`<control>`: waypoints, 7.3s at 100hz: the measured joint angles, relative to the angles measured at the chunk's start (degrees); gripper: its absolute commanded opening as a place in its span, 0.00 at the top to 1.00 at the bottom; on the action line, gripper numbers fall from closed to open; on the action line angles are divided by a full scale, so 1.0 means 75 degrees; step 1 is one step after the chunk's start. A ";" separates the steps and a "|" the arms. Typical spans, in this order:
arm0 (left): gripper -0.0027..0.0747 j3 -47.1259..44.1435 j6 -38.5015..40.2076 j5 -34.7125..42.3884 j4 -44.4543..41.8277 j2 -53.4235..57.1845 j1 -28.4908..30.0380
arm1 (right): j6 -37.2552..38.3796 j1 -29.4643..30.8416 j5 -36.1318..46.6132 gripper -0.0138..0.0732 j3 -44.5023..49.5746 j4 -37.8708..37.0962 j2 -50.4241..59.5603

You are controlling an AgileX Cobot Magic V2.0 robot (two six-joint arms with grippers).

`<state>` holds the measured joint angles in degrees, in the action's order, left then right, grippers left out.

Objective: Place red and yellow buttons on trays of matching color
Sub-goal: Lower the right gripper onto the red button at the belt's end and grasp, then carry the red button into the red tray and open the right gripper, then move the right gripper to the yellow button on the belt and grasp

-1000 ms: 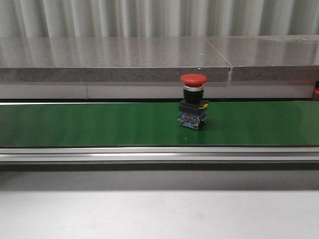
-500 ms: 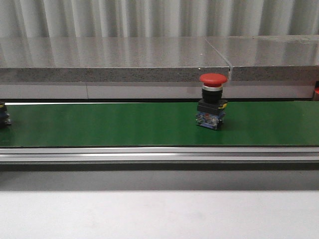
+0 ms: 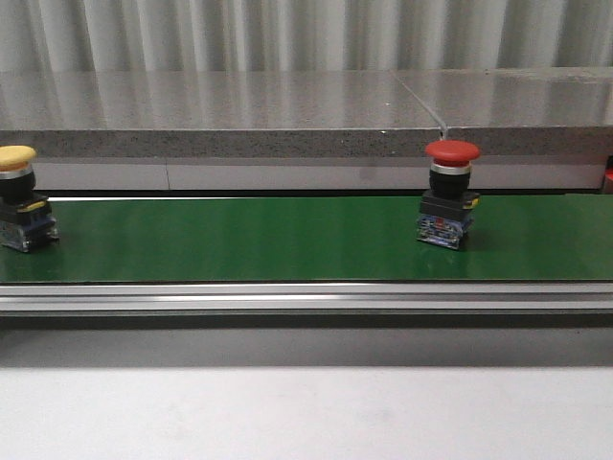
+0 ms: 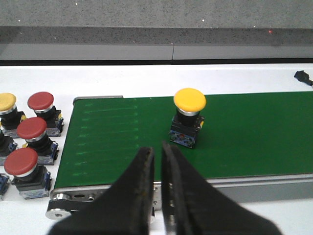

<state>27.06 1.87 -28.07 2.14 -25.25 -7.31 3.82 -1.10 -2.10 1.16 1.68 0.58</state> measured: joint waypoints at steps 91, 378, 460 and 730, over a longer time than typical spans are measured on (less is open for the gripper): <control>0.99 0.0000 0.0000 0.0138 -0.0008 0.0000 0.0000 | 0.0000 0.0000 -0.5599 0.91 -0.5827 0.0223 -0.6001; 0.99 0.0000 0.0000 0.0197 -0.0008 0.0000 0.0000 | -0.0213 0.3364 -0.5964 0.69 -1.1825 0.0173 -1.4277; 0.99 0.0000 0.0000 0.0197 -0.0008 0.0000 0.0000 | -0.0213 0.3364 -0.4529 0.69 -1.2042 0.0343 -1.5477; 0.99 0.0000 0.0000 0.0234 0.0024 0.0000 0.0000 | -0.1392 -0.0424 -0.6817 0.16 -0.7684 0.0928 -0.9775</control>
<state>27.06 1.87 -26.32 2.32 -25.25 -7.31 -6.62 -4.29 -53.23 -56.47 8.64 -72.74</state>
